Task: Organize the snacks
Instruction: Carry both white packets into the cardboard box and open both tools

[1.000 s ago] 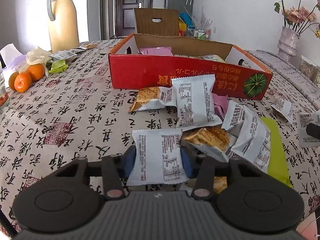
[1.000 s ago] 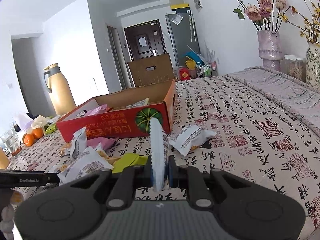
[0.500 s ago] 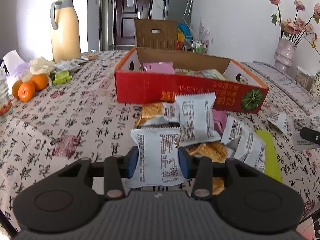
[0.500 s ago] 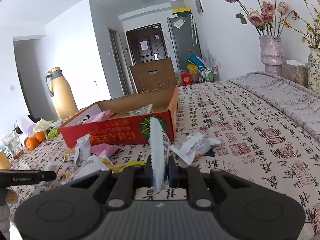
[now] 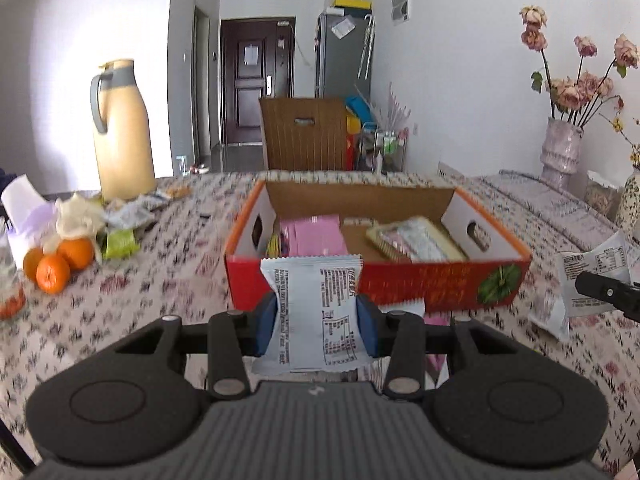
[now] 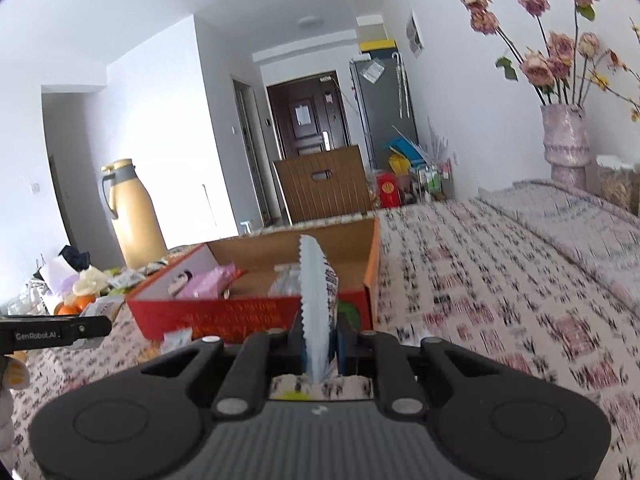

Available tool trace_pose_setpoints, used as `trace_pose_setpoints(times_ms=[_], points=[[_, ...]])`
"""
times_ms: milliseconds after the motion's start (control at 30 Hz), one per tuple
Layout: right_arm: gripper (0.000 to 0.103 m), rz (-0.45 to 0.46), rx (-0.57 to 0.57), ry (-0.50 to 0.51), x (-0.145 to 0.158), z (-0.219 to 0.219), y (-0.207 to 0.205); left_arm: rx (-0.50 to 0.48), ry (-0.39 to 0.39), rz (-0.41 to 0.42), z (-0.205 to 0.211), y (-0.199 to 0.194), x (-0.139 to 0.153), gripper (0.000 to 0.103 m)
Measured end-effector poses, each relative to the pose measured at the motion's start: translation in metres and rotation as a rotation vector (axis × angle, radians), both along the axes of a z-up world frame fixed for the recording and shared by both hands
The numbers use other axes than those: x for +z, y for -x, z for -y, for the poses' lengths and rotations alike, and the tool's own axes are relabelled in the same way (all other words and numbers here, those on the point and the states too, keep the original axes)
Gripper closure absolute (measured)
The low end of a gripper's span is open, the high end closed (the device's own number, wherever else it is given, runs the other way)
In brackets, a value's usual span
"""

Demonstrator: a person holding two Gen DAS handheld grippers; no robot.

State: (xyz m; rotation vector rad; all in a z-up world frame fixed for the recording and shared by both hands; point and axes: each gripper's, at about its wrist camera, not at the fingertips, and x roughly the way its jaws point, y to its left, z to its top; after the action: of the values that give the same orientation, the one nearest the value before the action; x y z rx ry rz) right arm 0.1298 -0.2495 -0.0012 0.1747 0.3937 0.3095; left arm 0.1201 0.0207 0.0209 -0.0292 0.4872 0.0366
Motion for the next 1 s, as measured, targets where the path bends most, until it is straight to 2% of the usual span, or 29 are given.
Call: trace_pose_setpoints(times_ms=[333,600,1000], points=[[0.09,0.052,0.007,-0.007,0.022,-0.017,-0.043,-0.012,-0.027,0.06,0.005,-0.032,0.024,0.06],[0.09,0.047,0.006,-0.008,0.025,-0.034,-0.087,-0.011,-0.029,0.116,0.012,-0.06,0.038,0.06],[0.09,0.025,0.006,-0.025,0.012,-0.054,-0.139,0.04,-0.024,0.118,0.011,-0.116,0.023,0.06]])
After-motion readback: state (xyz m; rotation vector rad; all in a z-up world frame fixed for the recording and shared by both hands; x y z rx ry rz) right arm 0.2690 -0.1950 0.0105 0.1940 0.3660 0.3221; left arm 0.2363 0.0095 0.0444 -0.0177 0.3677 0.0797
